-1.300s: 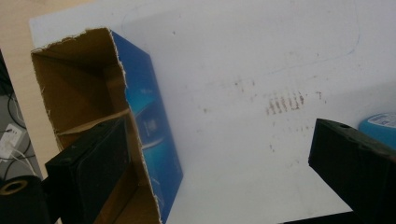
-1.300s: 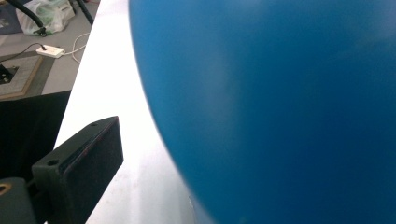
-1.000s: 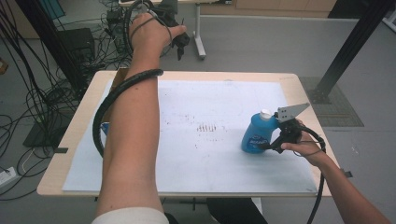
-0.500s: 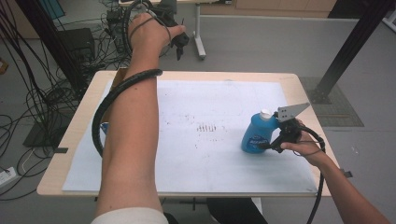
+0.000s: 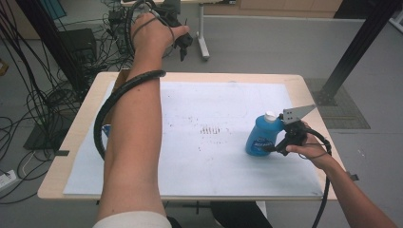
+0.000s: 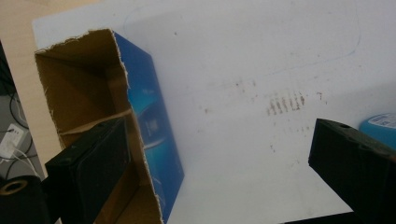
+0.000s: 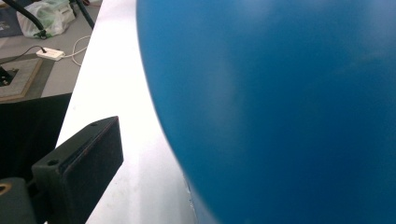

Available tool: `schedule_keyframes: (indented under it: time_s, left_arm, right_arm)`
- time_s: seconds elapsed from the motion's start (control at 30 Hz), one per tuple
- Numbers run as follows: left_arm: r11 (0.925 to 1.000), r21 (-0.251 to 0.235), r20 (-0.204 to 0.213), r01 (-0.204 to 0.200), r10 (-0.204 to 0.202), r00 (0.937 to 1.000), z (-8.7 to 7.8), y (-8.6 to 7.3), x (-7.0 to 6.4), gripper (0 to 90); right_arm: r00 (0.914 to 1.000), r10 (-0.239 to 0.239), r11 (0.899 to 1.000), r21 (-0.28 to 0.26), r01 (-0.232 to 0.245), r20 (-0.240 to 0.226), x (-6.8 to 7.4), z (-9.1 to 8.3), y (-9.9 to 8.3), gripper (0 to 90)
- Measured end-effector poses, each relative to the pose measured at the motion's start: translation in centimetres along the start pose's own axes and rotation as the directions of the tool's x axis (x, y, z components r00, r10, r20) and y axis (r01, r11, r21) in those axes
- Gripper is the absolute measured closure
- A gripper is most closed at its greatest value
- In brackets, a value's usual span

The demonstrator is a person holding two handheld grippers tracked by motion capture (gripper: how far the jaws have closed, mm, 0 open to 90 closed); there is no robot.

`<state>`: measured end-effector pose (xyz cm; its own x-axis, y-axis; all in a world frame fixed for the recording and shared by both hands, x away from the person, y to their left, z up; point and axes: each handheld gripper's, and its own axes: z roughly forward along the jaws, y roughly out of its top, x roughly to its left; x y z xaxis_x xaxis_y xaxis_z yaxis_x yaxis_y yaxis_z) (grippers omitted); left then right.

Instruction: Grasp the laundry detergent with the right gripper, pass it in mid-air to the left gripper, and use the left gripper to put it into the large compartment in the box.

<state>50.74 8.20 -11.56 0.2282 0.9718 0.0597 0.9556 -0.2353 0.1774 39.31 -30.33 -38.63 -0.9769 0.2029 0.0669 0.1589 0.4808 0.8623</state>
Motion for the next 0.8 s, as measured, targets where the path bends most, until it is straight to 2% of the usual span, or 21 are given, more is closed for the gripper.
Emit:
schedule_keyframes:
  time_s: [0.8]
  left_arm:
    - [1.0000, -0.001, 0.001, 0.001, -0.001, 1.0000, -0.02, -0.09, 0.04, 5.8]
  right_arm:
    - [0.9999, 0.000, 1.000, -0.006, 0.000, 0.011, 0.09, 0.25, 0.02, 1.7]
